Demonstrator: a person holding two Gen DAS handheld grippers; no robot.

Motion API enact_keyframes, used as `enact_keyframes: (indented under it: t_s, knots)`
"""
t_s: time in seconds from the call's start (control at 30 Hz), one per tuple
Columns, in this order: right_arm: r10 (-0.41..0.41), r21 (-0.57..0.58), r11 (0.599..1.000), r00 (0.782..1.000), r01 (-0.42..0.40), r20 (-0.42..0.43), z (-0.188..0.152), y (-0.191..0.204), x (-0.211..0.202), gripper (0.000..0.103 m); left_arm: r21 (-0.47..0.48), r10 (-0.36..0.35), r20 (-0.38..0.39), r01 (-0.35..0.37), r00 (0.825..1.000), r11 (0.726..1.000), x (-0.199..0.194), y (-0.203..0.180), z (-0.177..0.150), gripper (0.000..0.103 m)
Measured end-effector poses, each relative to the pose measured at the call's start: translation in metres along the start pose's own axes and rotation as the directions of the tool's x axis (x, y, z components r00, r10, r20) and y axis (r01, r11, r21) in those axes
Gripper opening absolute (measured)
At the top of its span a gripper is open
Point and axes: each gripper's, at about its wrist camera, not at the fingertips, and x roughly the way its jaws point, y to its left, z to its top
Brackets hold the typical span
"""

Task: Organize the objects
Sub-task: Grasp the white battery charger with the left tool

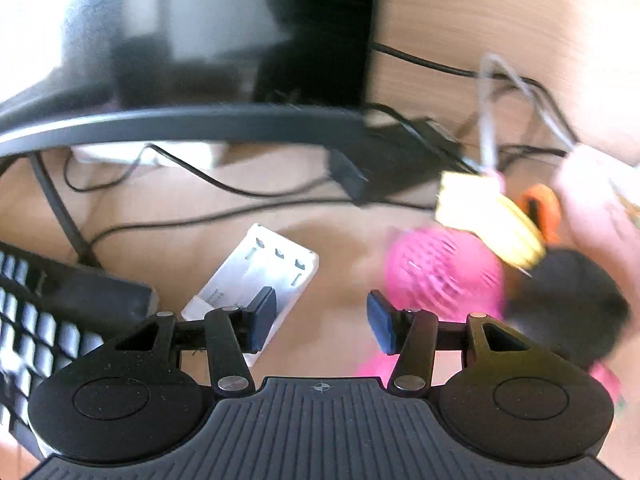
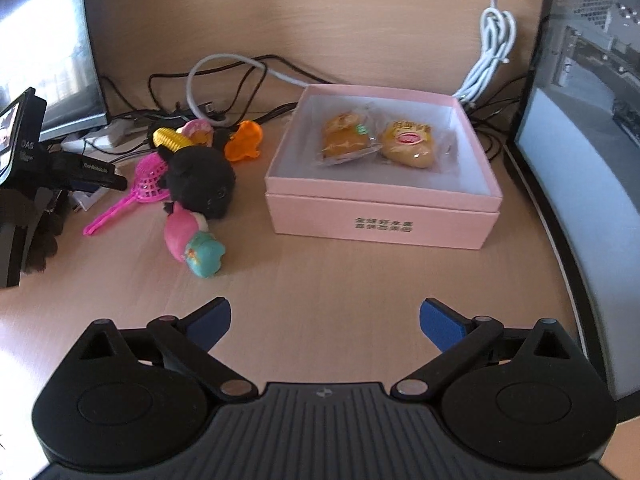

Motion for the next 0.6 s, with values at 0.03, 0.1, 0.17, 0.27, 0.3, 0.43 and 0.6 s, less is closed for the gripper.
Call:
enact_keyframes:
  t_s: [0.03,0.1,0.17,0.27,0.3,0.43,0.6]
  knots:
    - [0.006,-0.003,1.0,1.0,-0.006,-0.004,0.0,0.002,0.001,0.101,0.001,-0.022,0.002,0.022,1.0,1.0,-0.005,-0.004,-0.006,0.054]
    - [0.018,-0.011,1.0,1.0,-0.018,-0.011,-0.002,0.005,0.004,0.101,-0.004,-0.07,0.003,0.07,0.998,0.998,-0.014,-0.013,-0.015,0.054]
    - [0.031,-0.019,0.999,0.999,-0.031,-0.02,-0.003,0.01,0.007,0.101,-0.009,-0.121,0.006,0.121,0.993,0.993,-0.023,-0.016,-0.026,0.054]
    - [0.049,-0.025,0.998,0.998,-0.05,-0.023,-0.005,0.014,0.008,0.101,0.011,-0.195,0.015,0.195,0.981,0.981,-0.039,-0.022,-0.051,0.054]
    - [0.054,-0.027,0.998,0.998,-0.054,-0.021,-0.005,0.016,0.008,0.101,0.05,-0.21,0.021,0.209,0.977,0.977,-0.046,-0.027,-0.061,0.054]
    - [0.063,-0.03,0.997,0.998,-0.064,-0.022,-0.008,0.019,0.006,0.103,0.179,-0.178,0.107,0.157,0.978,0.971,-0.072,-0.038,-0.098,0.054]
    - [0.062,-0.01,0.998,0.997,-0.063,-0.052,-0.015,0.016,0.009,0.103,0.24,-0.086,0.229,0.03,0.969,0.97,-0.092,-0.031,-0.109,0.054]
